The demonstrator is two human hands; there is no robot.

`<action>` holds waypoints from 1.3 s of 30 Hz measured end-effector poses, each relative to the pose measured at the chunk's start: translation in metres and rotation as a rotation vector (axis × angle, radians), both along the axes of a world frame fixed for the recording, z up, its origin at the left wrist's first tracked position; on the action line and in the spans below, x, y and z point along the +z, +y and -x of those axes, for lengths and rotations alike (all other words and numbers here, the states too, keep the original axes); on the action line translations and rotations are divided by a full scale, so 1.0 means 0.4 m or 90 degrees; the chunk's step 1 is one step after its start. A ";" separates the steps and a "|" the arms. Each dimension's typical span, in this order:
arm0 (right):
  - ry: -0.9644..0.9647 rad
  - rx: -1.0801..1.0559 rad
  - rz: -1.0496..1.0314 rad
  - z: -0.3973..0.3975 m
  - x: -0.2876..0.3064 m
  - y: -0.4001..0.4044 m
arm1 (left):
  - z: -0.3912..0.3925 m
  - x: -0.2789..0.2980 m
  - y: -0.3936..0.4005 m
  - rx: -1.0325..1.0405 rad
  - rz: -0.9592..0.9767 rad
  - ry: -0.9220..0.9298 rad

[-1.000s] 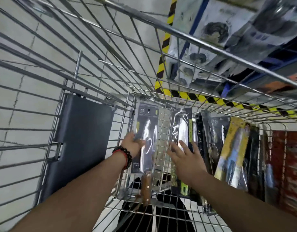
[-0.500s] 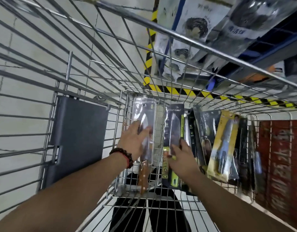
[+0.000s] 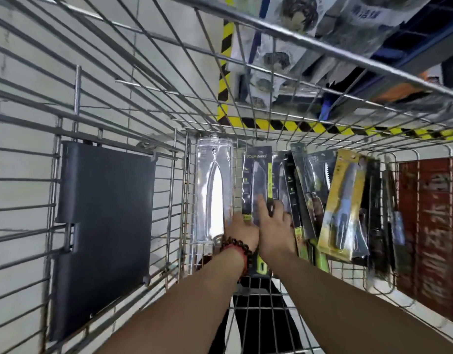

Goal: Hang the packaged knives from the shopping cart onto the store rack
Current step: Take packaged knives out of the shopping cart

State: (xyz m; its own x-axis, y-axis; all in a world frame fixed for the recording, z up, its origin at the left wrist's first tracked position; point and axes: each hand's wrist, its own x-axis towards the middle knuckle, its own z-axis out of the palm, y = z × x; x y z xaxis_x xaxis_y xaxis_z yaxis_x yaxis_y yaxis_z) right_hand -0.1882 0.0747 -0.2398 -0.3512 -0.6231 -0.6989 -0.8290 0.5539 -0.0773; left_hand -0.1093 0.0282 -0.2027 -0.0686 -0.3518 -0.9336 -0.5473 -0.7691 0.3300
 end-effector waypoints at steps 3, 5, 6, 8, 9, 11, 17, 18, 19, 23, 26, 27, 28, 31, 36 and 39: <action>-0.037 -0.064 0.026 0.004 -0.004 -0.005 | 0.027 -0.002 0.002 0.017 0.014 -0.033; -0.096 -0.103 0.046 0.020 -0.006 0.005 | 0.035 0.003 -0.005 0.056 -0.017 -0.010; -0.134 -0.135 0.057 0.031 0.002 0.010 | 0.035 0.003 -0.008 0.082 -0.035 0.007; -0.227 -0.218 0.081 0.048 0.023 0.023 | 0.029 0.003 -0.012 0.121 -0.038 0.029; -0.278 -0.247 0.092 0.055 0.039 0.030 | 0.024 0.011 -0.014 0.117 -0.029 0.036; -0.358 -0.276 0.095 0.067 0.073 0.052 | 0.015 0.019 -0.016 0.076 -0.006 0.035; -0.100 -0.272 0.092 0.111 0.111 0.092 | -0.005 0.044 -0.013 0.072 0.009 -0.008; -0.078 -0.234 0.056 0.116 0.108 0.091 | -0.006 0.047 -0.011 0.069 0.009 -0.010; -0.074 -0.198 0.016 0.117 0.105 0.088 | -0.008 0.050 -0.007 0.060 0.012 -0.014; -0.065 -0.102 -0.038 0.086 0.086 0.107 | -0.009 0.049 0.006 0.020 0.020 -0.024; -0.022 -0.145 0.032 0.059 0.092 0.124 | -0.009 0.054 0.022 0.028 0.031 -0.004; 0.009 -0.164 0.052 0.065 0.094 0.123 | -0.012 0.053 0.025 0.028 0.031 -0.002; 0.038 -0.181 0.056 0.079 0.091 0.123 | -0.013 0.053 0.025 0.023 0.024 0.000; 0.084 -0.225 0.034 0.137 0.078 0.121 | -0.022 0.042 0.023 -0.001 0.022 -0.011; 0.082 -0.215 -0.024 0.196 0.079 0.121 | -0.026 0.042 0.019 -0.003 0.010 0.019; 0.077 -0.191 -0.041 0.213 0.079 0.131 | -0.018 0.053 0.017 0.023 0.004 0.017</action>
State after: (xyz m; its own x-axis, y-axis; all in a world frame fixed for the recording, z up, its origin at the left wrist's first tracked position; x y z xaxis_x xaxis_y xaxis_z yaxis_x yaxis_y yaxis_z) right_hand -0.2734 0.1272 -0.2081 -0.5955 -0.4349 -0.6754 -0.6288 0.7756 0.0550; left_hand -0.1019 0.0348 -0.1814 -0.0811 -0.3606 -0.9292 -0.5102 -0.7859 0.3495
